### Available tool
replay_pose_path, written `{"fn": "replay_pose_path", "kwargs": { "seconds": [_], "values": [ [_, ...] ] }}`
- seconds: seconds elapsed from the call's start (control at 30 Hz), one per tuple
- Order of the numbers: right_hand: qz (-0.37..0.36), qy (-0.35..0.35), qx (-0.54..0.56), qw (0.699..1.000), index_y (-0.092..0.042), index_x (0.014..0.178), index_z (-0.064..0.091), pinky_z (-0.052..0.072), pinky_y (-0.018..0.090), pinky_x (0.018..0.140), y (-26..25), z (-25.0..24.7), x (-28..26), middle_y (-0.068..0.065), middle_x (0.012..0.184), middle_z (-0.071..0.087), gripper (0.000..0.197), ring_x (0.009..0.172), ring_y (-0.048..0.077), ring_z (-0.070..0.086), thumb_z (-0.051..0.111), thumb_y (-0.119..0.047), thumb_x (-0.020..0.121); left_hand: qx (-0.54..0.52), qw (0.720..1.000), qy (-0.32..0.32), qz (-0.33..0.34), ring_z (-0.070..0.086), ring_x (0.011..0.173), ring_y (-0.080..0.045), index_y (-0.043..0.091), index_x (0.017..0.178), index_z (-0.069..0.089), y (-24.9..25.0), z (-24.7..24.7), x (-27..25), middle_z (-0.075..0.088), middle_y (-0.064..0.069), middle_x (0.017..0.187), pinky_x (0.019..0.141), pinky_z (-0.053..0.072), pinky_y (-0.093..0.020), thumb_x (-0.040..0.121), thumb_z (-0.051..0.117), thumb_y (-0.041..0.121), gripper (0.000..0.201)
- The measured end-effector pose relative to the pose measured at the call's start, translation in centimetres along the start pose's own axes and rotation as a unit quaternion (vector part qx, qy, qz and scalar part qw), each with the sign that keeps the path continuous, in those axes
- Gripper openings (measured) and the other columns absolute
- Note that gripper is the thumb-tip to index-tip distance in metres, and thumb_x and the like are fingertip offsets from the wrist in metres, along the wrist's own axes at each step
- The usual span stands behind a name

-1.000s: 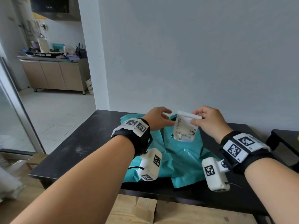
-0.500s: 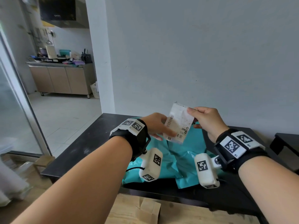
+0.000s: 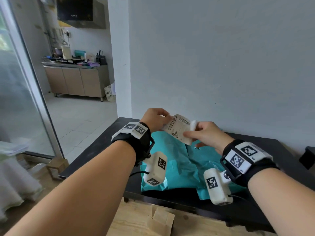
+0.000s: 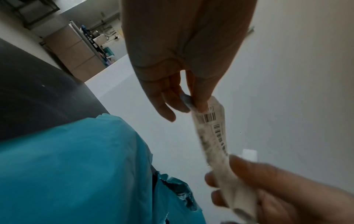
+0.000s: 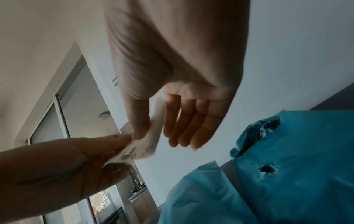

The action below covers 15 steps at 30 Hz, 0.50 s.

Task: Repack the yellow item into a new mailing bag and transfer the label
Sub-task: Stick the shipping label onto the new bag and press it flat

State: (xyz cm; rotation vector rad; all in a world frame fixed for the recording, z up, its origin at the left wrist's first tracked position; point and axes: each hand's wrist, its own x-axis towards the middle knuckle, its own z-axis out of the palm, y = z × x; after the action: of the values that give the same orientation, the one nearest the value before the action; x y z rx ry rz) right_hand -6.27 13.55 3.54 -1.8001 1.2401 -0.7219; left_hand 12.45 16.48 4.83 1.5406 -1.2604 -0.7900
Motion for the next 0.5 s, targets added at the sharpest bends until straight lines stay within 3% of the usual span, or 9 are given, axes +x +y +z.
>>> {"fn": "replay_pose_path", "kwargs": {
  "seconds": [0.07,0.17,0.23,0.33,0.4,0.5],
  "values": [
    [-0.014,0.024,0.015,1.000,-0.018,0.089,0.063,0.059,0.032,0.069,-0.8,0.4,0.3,0.002,0.092,0.071,0.017,0.085,0.015,0.069,0.076,-0.016,0.079,0.000,1.000,-0.019,0.003,0.063,0.070,-0.016,0.017,0.077,0.062,-0.1,-0.1,0.1,0.066,-0.004,0.077,0.071,0.057,-0.024,0.089,0.066,0.017,0.013],
    [-0.030,0.054,0.012,0.998,-0.016,0.104,0.062,0.055,0.028,0.066,-1.4,0.8,0.9,0.003,0.096,0.068,0.035,0.089,0.017,0.067,0.079,-0.013,0.074,0.026,1.000,-0.012,0.012,0.060,0.070,-0.015,0.016,0.085,0.068,0.2,-0.8,0.2,0.067,-0.006,0.080,0.068,0.053,-0.023,0.089,0.066,0.015,0.004],
    [-0.043,0.065,0.003,0.997,-0.018,0.109,0.062,0.053,0.028,0.068,-1.6,1.1,1.4,0.004,0.097,0.067,0.041,0.091,0.019,0.066,0.079,-0.011,0.073,0.061,0.998,-0.017,0.021,0.059,0.077,-0.013,0.019,0.092,0.072,0.3,-1.6,0.4,0.068,-0.004,0.087,0.076,0.052,-0.026,0.090,0.061,0.013,0.013],
    [-0.054,0.064,-0.003,0.997,-0.011,0.097,0.061,0.058,0.035,0.069,-2.1,1.7,1.9,0.013,0.091,0.071,0.028,0.079,0.024,0.070,0.077,-0.006,0.074,0.064,0.998,-0.021,0.013,0.061,0.081,-0.012,0.023,0.101,0.070,0.2,-2.3,0.9,0.071,-0.002,0.094,0.070,0.050,-0.021,0.088,0.065,0.015,0.016],
    [-0.048,0.071,0.008,0.996,-0.009,0.087,0.054,0.061,0.039,0.066,-2.1,2.4,2.5,0.019,0.086,0.070,0.026,0.066,0.026,0.070,0.075,-0.001,0.075,0.044,0.999,0.012,-0.006,0.065,0.083,-0.017,0.020,0.104,0.061,-0.4,-2.3,1.4,0.072,-0.005,0.095,0.072,0.052,-0.026,0.083,0.072,0.021,0.024],
    [-0.059,0.084,-0.027,0.994,-0.013,0.075,0.053,0.061,0.044,0.069,-1.9,3.5,3.4,0.012,0.080,0.067,0.021,0.069,0.025,0.069,0.070,-0.002,0.077,-0.006,0.998,0.054,-0.044,0.067,0.089,-0.023,0.017,0.093,0.053,-1.6,-2.2,1.9,0.070,-0.010,0.098,0.082,0.056,-0.035,0.078,0.078,0.020,0.029]
  ]
}}
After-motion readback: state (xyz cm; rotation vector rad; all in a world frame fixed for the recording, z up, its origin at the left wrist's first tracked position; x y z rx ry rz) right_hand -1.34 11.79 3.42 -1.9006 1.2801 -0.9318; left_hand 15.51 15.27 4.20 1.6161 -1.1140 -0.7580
